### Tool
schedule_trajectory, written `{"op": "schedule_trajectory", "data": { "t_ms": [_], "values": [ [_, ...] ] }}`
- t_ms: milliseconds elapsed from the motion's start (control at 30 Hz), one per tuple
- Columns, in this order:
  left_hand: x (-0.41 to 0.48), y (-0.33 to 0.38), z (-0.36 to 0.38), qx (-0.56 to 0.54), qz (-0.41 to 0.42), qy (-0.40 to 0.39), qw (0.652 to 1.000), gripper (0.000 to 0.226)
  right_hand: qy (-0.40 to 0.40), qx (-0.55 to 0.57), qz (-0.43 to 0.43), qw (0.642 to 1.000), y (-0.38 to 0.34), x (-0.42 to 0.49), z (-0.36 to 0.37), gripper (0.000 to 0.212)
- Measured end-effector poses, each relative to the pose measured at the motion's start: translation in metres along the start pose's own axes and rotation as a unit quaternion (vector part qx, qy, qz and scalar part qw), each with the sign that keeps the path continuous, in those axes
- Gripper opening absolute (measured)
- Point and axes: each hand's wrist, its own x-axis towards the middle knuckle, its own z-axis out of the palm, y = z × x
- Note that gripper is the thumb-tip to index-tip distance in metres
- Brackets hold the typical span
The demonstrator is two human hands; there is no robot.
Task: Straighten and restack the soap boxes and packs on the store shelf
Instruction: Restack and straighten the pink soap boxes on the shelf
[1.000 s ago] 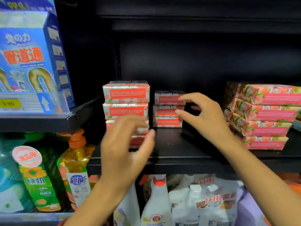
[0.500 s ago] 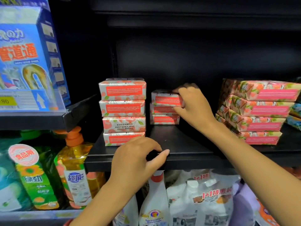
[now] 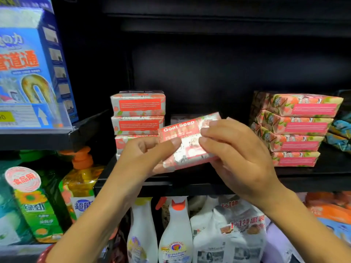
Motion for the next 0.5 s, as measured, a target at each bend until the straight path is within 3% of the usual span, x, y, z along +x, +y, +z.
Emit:
{"op": "schedule_trajectory", "data": {
  "t_ms": [100, 200, 267, 367, 500],
  "values": [
    [-0.009, 0.0, -0.002, -0.001, 0.036, 0.017, 0.999, 0.043, -0.059, 0.051, 0.026, 0.997, -0.002, -0.001, -0.005, 0.035],
    [-0.017, -0.001, 0.002, 0.089, 0.128, 0.07, 0.985, 0.03, -0.115, 0.125, 0.145, 0.975, 0.0, 0.0, -0.014, 0.072],
    [-0.019, -0.005, 0.005, 0.123, 0.164, 0.082, 0.975, 0.033, -0.154, 0.182, 0.227, 0.944, 0.001, 0.002, -0.017, 0.079],
    [-0.018, -0.009, 0.006, 0.139, 0.196, 0.069, 0.968, 0.037, -0.18, 0.259, 0.278, 0.908, 0.004, 0.002, -0.018, 0.062],
    [-0.017, -0.014, 0.003, 0.175, 0.202, 0.049, 0.962, 0.047, -0.118, 0.2, 0.237, 0.943, -0.001, 0.0, -0.015, 0.036]
  ]
}}
